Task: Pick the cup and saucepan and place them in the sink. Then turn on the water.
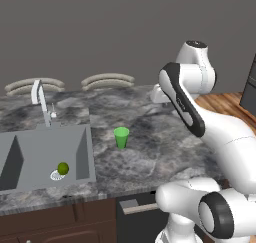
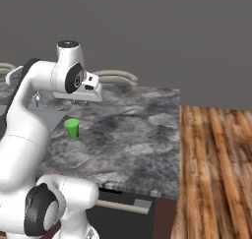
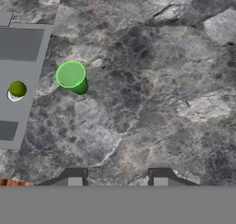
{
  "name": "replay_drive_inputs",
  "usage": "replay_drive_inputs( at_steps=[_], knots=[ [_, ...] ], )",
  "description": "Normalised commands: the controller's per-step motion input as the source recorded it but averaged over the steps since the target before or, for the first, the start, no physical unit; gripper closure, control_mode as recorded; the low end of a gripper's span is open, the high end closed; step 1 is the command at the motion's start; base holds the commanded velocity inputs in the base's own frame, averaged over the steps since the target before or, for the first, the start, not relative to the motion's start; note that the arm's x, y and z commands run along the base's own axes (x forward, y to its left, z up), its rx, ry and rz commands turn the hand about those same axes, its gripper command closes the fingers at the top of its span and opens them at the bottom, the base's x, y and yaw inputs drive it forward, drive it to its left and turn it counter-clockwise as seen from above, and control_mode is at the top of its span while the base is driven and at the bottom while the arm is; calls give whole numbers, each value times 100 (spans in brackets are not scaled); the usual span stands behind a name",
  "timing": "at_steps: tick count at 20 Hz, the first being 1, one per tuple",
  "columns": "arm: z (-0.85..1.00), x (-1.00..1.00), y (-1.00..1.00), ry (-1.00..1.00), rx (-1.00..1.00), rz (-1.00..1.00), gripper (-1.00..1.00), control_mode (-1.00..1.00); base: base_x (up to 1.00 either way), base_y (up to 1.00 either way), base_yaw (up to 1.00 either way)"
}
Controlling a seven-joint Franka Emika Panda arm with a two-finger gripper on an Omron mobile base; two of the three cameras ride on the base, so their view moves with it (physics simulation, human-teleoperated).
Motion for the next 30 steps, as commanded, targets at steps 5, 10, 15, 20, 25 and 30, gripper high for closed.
replay_drive_inputs(
  at_steps=[5, 10, 15, 20, 25, 30],
  knots=[
    [0, 0, 0, 3, 0, 0, -100, -100, 0, 0, 0],
    [-15, 0, 1, 9, 0, 0, -100, -100, 0, 0, 0],
    [-25, 1, 19, 11, 0, 0, -100, -100, 0, 0, 0],
    [-15, 10, 27, 16, 0, -1, -100, -100, 0, 0, 0],
    [-18, 18, 20, 9, 0, 0, -100, -100, 0, 0, 0],
    [-26, 19, 15, 2, 0, 0, -100, -100, 0, 0, 0]
  ],
)
